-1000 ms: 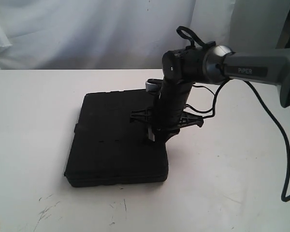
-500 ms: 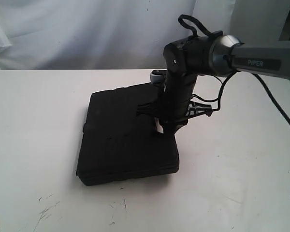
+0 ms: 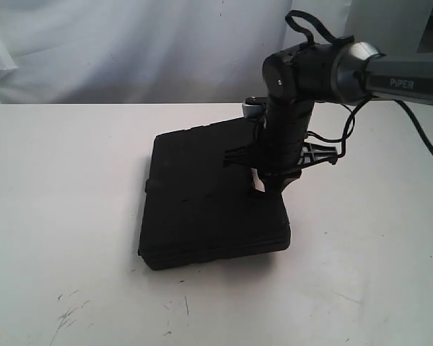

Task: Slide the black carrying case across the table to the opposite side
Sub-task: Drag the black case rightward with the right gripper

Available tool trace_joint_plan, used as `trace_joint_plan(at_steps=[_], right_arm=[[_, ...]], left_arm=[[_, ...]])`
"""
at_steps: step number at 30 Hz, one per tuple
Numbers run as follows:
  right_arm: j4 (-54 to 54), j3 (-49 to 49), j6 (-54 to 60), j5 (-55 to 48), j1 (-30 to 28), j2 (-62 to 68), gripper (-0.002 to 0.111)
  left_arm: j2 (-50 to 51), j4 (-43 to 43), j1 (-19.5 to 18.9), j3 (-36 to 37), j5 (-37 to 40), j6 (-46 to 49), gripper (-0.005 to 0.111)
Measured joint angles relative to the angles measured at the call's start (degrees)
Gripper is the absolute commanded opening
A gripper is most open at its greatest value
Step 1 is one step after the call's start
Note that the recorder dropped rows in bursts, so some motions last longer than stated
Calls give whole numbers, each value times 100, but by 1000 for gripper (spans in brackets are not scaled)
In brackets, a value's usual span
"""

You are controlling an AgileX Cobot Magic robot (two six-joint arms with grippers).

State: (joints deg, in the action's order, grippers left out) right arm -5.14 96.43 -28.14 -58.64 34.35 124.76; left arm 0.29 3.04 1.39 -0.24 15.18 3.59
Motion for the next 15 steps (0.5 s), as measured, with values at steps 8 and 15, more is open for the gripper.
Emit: trace_joint_plan(at_steps=[8,15], right_arm=[[-82,0,79,-50,-200,-35,0],[-180,-948,131,380,-661,-719,0]], left_arm=[[0,0,0,0,0,0,0],[0,0,0,0,0,0,0]])
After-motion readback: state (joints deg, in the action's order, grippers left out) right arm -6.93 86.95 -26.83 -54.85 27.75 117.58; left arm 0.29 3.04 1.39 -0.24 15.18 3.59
